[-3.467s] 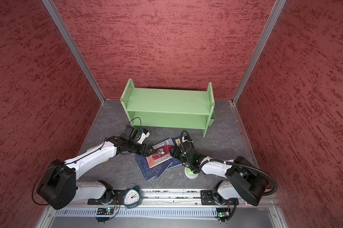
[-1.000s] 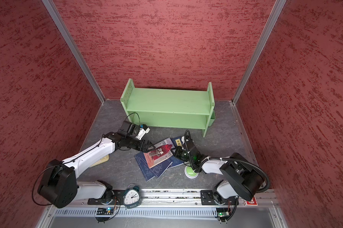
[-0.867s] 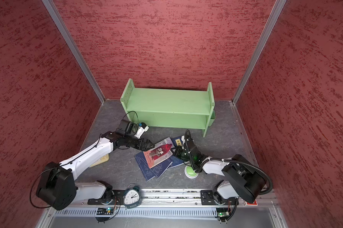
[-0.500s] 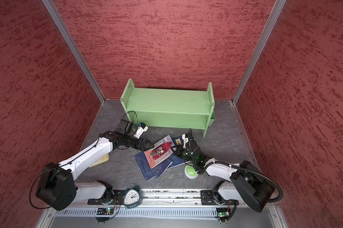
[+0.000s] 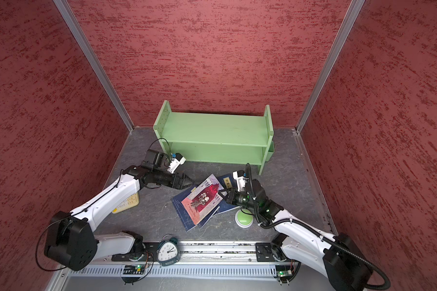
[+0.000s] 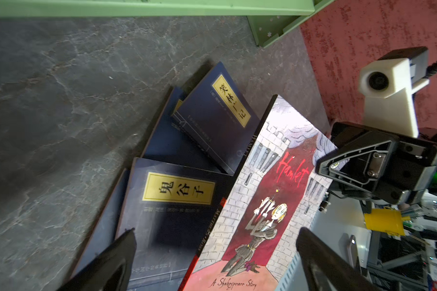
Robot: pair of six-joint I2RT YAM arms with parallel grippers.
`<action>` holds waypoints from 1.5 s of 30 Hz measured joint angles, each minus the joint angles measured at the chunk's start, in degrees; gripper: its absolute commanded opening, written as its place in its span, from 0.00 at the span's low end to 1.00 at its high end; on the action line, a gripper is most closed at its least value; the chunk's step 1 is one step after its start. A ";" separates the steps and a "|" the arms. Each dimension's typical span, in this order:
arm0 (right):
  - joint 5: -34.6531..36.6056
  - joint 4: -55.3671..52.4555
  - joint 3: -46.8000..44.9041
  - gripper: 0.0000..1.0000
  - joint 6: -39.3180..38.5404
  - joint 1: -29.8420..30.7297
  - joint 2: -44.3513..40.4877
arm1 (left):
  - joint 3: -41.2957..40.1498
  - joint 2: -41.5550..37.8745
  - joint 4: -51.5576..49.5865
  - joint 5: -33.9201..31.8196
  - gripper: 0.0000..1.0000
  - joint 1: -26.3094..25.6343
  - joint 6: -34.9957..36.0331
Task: Stacking books/files
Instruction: Pick up the book from the books.
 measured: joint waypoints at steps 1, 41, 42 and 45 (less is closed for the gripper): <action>-1.07 -0.28 0.02 0.00 -0.44 -0.20 -0.26 | 0.00 0.00 -0.04 1.49 0.99 0.13 -0.07; -21.05 20.68 5.29 0.00 0.76 -0.94 13.66 | -0.48 -3.41 -5.03 18.99 0.06 -1.46 -2.67; -21.07 21.00 5.33 0.01 0.92 -0.94 13.90 | -0.50 -3.43 -4.92 19.28 0.00 -1.46 -2.91; -21.07 21.68 5.33 0.18 1.36 -1.11 14.95 | -0.55 -3.50 -4.63 19.19 0.00 -1.38 -3.28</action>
